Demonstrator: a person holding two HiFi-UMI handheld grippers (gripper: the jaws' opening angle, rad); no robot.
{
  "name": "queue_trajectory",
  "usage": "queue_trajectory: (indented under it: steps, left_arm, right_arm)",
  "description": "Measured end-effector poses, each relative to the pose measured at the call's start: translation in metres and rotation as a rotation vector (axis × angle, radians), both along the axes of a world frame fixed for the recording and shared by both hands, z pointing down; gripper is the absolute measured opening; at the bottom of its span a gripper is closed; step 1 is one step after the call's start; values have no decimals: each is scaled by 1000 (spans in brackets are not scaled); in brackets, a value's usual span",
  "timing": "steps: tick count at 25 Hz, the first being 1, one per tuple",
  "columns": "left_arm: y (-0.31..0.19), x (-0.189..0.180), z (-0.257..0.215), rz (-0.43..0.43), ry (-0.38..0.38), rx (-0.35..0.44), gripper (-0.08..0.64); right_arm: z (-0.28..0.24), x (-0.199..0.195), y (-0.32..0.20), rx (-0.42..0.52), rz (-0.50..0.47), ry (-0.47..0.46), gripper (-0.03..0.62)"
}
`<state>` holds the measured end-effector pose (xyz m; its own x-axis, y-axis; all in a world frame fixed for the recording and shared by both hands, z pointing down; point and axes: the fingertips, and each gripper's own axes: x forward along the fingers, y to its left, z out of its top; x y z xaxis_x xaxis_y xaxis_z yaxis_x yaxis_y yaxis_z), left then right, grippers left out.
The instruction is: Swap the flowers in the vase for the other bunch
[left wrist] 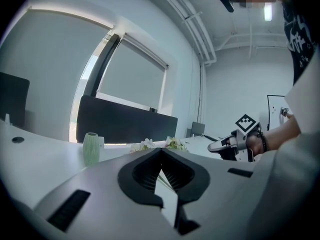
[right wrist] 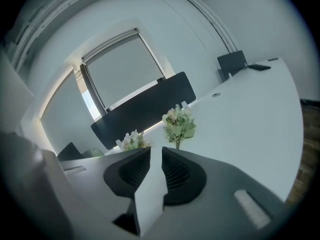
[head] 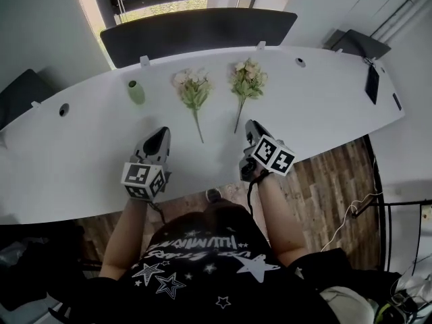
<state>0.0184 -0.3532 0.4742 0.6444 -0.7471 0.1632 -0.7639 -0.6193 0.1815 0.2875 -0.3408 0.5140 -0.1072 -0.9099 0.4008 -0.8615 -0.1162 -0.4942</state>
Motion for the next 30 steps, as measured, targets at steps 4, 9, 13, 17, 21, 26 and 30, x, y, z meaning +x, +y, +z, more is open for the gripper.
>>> queue_trajectory:
  steps: [4,9,13,17,21,26,30]
  left_arm:
    - [-11,19,-2,-23,-27,1,8]
    - [-27,34,0,-69,-50,-26,8]
    - [-37,43,1,-103,-63,-46,8]
    - [-46,50,6,-135,-68,-56,8]
    - [-50,53,11,-163,-94,-67,8]
    - [-51,54,16,-217,-104,-109,8]
    - [-53,53,22,-233,-98,-108,8]
  right_arm:
    - [13,22,-26,-37,-24,-97,122]
    - [33,38,-58,-112,-72,-132,182]
    - [52,36,-82,-186,-123,-180,206]
    - [65,32,-106,-231,-169,-248,204]
    - [81,37,-124,-284,-174,-261,204]
    - [103,40,-137,-355,-163,-300,185]
    - [110,40,-141,-389,-165,-281,153]
